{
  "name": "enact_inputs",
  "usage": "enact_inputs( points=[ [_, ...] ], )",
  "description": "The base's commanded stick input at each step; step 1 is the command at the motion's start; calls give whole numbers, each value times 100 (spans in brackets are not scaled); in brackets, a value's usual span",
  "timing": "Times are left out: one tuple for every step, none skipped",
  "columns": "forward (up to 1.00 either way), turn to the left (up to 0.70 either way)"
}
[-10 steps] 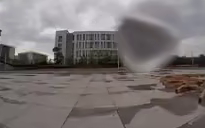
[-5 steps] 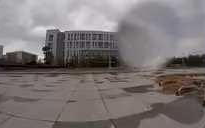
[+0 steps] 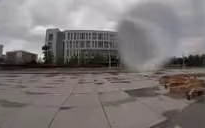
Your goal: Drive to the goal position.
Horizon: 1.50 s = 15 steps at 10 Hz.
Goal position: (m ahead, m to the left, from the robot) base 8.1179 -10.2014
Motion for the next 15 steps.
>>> enact_inputs(
  points=[
    [70, 0],
    [70, 0],
    [70, 0],
    [70, 0],
    [70, 0],
    [70, 0],
    [70, 0],
    [70, 0],
    [70, 0],
    [70, 0],
    [70, 0],
    [70, 0],
    [70, 0],
    [70, 0],
    [70, 0]
  ],
)
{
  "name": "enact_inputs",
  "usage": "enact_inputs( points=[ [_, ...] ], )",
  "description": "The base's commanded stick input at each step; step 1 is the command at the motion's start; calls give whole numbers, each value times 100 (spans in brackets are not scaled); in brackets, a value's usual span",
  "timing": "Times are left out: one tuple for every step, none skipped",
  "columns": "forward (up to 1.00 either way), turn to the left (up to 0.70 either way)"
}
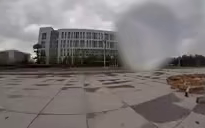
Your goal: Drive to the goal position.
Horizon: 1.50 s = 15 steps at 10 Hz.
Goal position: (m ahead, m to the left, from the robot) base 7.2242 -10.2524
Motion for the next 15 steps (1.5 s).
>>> enact_inputs(
  points=[
    [70, 0],
    [70, 0],
    [70, 0],
    [70, 0],
    [70, 0],
    [70, 0],
    [70, 0],
    [70, 0],
    [70, 0],
    [70, 0],
    [70, 0],
    [70, 0],
    [70, 0],
    [70, 0],
    [70, 0]
  ],
)
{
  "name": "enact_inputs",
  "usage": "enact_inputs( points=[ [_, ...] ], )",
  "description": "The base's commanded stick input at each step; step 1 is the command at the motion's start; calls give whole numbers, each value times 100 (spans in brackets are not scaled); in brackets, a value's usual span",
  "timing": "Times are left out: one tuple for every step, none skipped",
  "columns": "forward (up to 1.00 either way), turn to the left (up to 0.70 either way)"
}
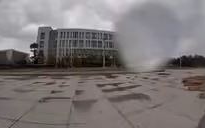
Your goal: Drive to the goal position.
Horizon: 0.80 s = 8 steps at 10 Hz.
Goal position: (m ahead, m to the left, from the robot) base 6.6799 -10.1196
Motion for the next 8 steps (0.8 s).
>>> enact_inputs(
  points=[
    [70, 0],
    [70, 0],
    [70, 0],
    [70, -1],
    [70, -12],
    [70, -29],
    [70, -33],
    [70, -33]
  ],
)
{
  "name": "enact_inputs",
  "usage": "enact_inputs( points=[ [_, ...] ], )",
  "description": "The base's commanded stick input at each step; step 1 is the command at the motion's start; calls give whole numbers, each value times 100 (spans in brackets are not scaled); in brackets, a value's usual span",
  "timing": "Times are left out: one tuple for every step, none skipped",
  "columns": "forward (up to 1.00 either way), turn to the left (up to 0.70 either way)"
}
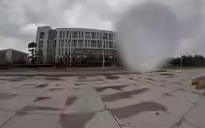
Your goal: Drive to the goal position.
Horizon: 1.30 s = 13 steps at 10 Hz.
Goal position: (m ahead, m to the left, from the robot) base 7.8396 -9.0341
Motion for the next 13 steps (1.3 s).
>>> enact_inputs(
  points=[
    [70, -33],
    [70, -33],
    [70, -26],
    [70, -10],
    [70, 0],
    [70, 0],
    [70, 0],
    [70, 0],
    [70, 0],
    [70, -1],
    [70, -7],
    [70, -32],
    [70, -33]
  ],
)
